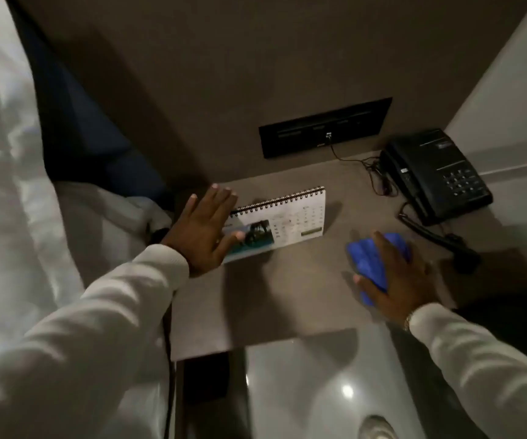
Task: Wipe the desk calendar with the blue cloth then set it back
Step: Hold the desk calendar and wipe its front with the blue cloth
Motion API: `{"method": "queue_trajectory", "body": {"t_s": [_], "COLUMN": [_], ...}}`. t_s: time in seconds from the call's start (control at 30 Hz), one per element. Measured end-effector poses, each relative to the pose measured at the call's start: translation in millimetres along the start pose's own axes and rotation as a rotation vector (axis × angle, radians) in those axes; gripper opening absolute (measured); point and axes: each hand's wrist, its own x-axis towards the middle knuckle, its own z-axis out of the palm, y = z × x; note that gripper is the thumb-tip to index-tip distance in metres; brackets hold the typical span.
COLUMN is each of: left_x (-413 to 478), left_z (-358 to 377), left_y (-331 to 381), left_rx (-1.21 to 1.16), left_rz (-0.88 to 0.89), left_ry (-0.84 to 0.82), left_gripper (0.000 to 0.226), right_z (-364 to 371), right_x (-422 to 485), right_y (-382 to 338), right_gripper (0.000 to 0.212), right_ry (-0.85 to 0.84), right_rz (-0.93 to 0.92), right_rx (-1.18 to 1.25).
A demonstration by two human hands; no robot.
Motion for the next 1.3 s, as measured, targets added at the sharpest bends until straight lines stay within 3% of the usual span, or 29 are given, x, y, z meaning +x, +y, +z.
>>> {"method": "queue_trajectory", "body": {"t_s": [0.17,0.37,0.47,0.57,0.73,0.87,0.93,1.0,1.1,1.2,1.3], "left_x": [26,43,40,38,35,37,44,57,73,81,83], "left_z": [-2,-9,-9,-7,-8,-7,-12,-16,-26,-31,-31], "left_y": [-27,-31,-29,-28,-20,-14,-18,-22,-21,-22,-24], "left_rx": [0.129,-0.008,-0.119,-0.202,-0.213,-0.185,-0.073,0.213,0.494,0.654,0.655], "left_rz": [0.233,0.399,0.423,0.413,0.419,0.432,0.537,0.704,0.833,0.921,0.943], "left_ry": [0.02,-0.112,-0.135,-0.141,-0.139,-0.168,-0.161,-0.049,-0.018,-0.004,-0.018], "left_gripper": [0.089,0.078,0.067,0.058,0.057,0.066,0.077,0.087,0.098,0.102,0.105], "right_z": [34,38,44,57,81,93,96,99,105,110,114], "right_x": [-7,2,-1,-14,-33,-34,-31,-29,-25,-18,-10], "right_y": [2,-4,-17,-41,-82,-102,-108,-114,-126,-139,-153], "right_gripper": [0.072,0.076,0.085,0.083,0.079,0.067,0.067,0.069,0.075,0.069,0.065], "right_ry": [0.263,0.423,0.487,0.47,0.614,0.68,0.708,0.735,0.751,0.799,0.822], "right_rz": [-0.059,-0.073,-0.042,0.041,-0.121,-0.141,-0.165,-0.162,-0.156,-0.144,-0.153], "right_rx": [-0.062,-0.176,-0.022,0.3,0.505,0.65,0.685,0.728,0.798,0.81,0.848]}}
